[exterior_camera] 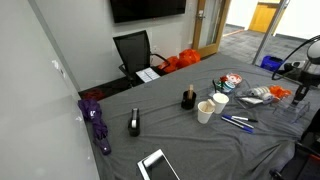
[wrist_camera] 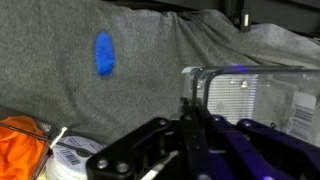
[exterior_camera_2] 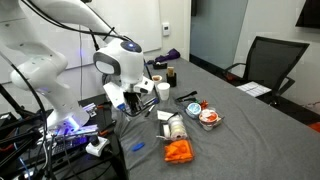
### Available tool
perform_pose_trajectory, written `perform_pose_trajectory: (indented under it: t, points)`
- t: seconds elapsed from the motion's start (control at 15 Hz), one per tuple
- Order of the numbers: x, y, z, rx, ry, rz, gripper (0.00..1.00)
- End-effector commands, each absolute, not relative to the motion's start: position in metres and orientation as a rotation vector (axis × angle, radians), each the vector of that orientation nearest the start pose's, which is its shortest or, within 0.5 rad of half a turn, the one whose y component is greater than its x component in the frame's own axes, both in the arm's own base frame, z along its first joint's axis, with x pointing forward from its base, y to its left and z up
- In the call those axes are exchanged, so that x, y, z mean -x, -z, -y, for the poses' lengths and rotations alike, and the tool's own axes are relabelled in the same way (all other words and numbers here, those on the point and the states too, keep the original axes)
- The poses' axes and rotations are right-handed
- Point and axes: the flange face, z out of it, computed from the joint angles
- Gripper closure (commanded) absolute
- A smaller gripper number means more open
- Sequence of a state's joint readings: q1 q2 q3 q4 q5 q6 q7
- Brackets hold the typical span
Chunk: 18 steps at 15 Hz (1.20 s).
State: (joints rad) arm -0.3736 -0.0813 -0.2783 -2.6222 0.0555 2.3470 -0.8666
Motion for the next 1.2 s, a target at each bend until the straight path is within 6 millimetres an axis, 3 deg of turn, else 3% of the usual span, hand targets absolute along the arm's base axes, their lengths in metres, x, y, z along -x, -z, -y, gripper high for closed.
perform_pose_trajectory:
  t: [0.0, 0.33, 0.4, 0.53, 0.8, 1.13]
  points:
    - [-0.325, -0.264, 0.241, 2.952, -0.152, 0.256, 0.93]
    - [-0.323, -0.265, 0.239, 2.951, -0.151, 0.254, 0.93]
    - [-0.321, -0.263, 0.233, 2.934, -0.142, 0.239, 0.98]
    - [-0.32, -0.261, 0.218, 2.923, -0.137, 0.168, 0.98]
    - [-0.33, -0.253, 0.157, 2.927, -0.164, 0.042, 0.98]
    - [-0.35, -0.247, 0.057, 3.037, -0.152, -0.018, 0.98]
